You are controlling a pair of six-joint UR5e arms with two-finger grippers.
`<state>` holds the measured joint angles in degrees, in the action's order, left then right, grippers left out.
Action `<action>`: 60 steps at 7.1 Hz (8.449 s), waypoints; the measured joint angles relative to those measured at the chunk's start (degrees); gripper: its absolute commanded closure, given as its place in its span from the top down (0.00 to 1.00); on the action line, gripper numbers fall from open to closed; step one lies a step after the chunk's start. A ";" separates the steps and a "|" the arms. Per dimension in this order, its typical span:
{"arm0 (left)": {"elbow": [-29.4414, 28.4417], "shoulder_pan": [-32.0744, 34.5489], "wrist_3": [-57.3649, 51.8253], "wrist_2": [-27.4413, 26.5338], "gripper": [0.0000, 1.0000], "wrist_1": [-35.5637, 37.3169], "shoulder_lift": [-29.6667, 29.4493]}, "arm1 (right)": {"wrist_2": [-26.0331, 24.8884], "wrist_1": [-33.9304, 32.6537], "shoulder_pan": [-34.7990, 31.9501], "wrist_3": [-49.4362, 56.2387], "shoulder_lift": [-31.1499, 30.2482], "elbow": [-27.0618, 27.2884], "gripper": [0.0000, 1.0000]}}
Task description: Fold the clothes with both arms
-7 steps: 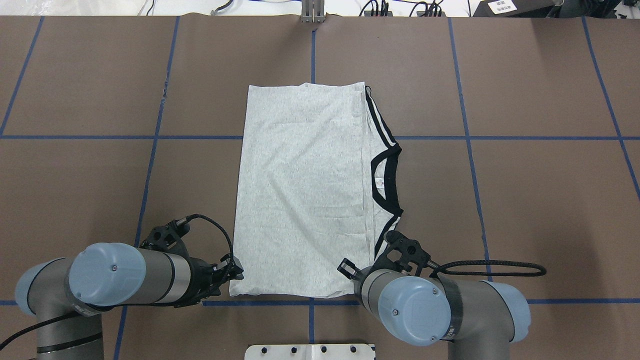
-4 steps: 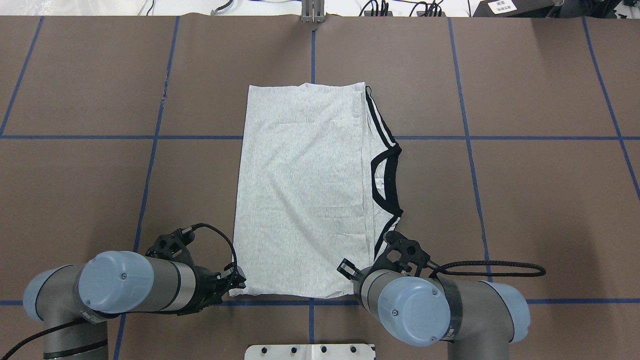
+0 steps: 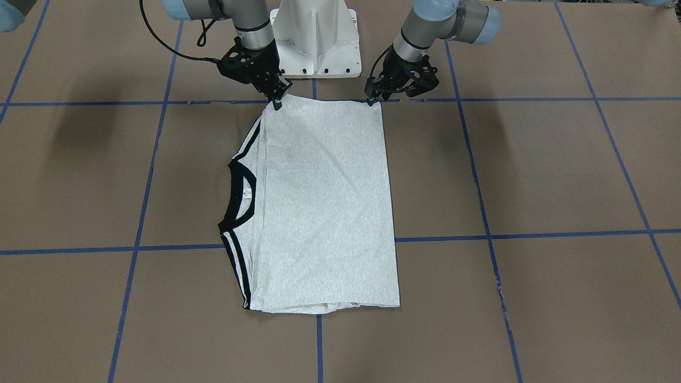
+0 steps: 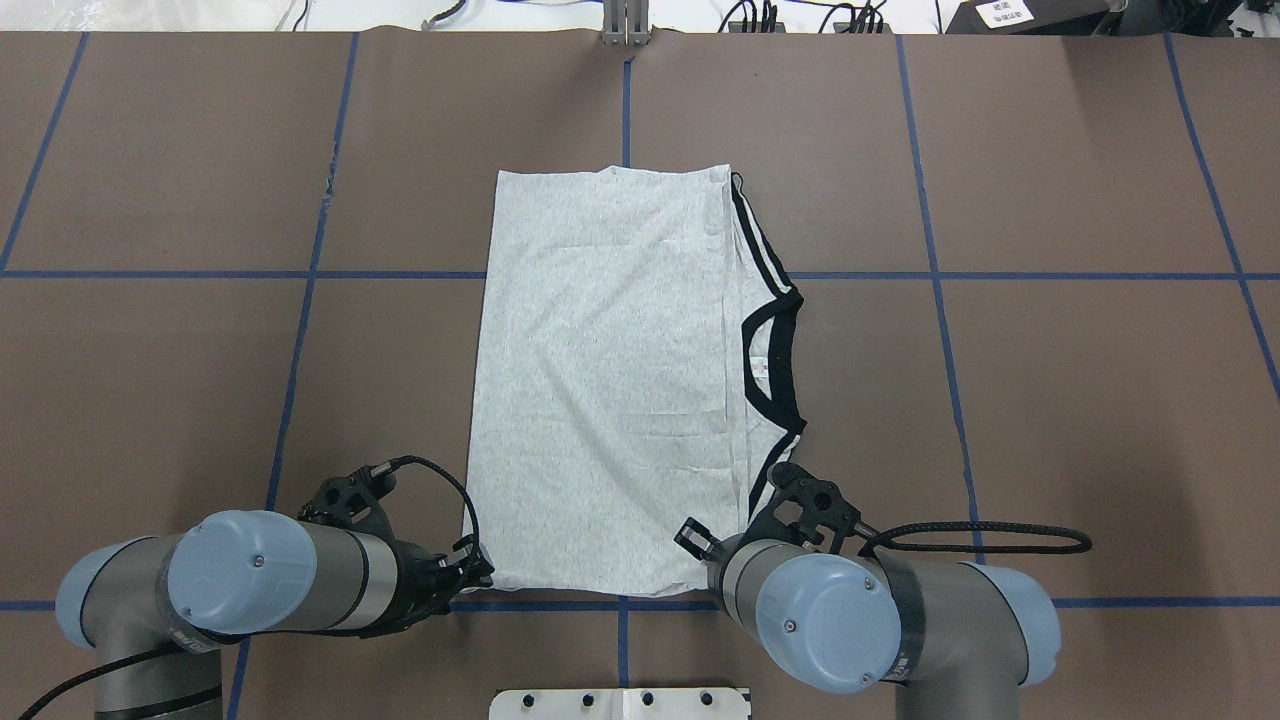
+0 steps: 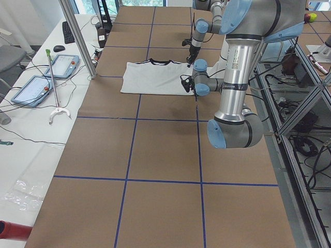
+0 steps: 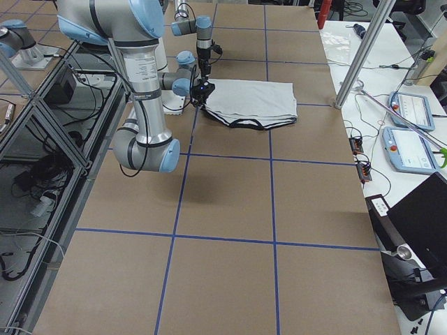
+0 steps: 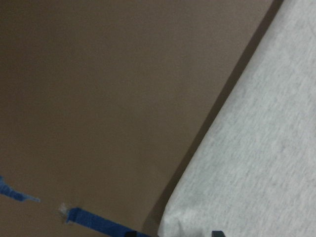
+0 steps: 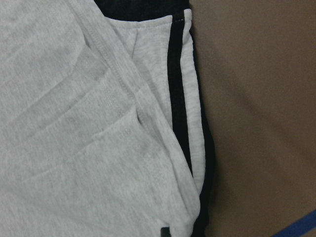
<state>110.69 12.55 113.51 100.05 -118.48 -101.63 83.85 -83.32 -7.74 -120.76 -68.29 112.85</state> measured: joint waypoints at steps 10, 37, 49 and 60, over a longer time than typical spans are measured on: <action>2.27 0.13 -0.56 -0.87 0.00 0.16 -0.61 | -0.05 -0.01 1.06 -1.15 -0.82 1.38 0.00; -41.50 31.86 -29.51 1.96 0.84 -19.58 -28.79 | 26.06 16.28 -45.58 59.20 19.24 -46.43 1.00; -29.61 40.26 -54.40 13.36 0.98 -18.82 -12.60 | 52.16 8.69 -71.50 123.97 -4.42 -40.48 1.00; -23.40 76.68 -120.92 35.14 1.00 16.25 4.92 | 50.54 -7.74 -75.52 123.25 -11.25 -29.05 1.00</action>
<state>87.29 89.23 -7.41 135.19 -102.22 -96.71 134.39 -91.06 -83.25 2.49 -79.54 83.80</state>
